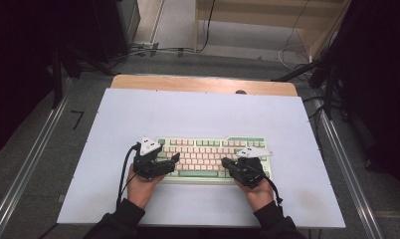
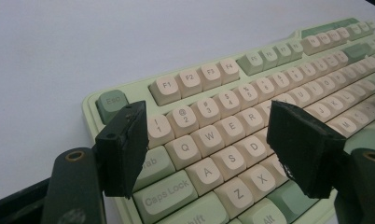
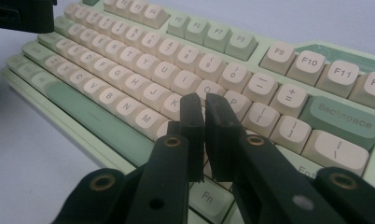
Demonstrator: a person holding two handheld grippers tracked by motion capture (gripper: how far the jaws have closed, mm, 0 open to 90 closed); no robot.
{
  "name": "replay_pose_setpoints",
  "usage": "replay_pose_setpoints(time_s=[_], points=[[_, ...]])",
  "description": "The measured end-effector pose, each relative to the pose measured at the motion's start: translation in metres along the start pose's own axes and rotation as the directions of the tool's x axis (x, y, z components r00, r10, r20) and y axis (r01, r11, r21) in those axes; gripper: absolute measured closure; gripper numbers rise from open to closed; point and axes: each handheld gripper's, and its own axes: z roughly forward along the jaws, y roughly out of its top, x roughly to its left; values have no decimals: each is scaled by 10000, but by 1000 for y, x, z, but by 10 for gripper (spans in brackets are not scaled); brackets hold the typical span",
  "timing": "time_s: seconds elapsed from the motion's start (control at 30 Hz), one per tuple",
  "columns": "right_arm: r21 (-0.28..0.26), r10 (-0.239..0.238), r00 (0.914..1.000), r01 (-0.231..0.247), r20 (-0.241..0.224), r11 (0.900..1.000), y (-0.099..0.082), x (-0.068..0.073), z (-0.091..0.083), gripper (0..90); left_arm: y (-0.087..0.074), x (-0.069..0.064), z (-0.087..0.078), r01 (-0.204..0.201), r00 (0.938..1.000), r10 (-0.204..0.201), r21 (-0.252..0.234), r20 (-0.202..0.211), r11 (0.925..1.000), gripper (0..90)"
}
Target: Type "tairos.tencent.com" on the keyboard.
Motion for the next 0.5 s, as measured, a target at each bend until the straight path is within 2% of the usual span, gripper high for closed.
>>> replay_pose_setpoints(time_s=[0.1, 0.33, 0.5], points=[[-85, 66, 10000, -66, 9, 9999, 0, -1, -1, 712, 0, 0, 0, 18, 10000, -18, -12, -15, 10000, 300], [-93, -11, 9996, 14, 288, 10000, 1, -1, 1, 352, 0, 0, 0, 5, 10000, -5, 4, 10, 10000, 309], [-11, -64, 9995, 64, 305, 10000, 2, 0, 3, 256, 0, 0, -1, 111, 9999, -111, -22, 127, 9999, 353]])
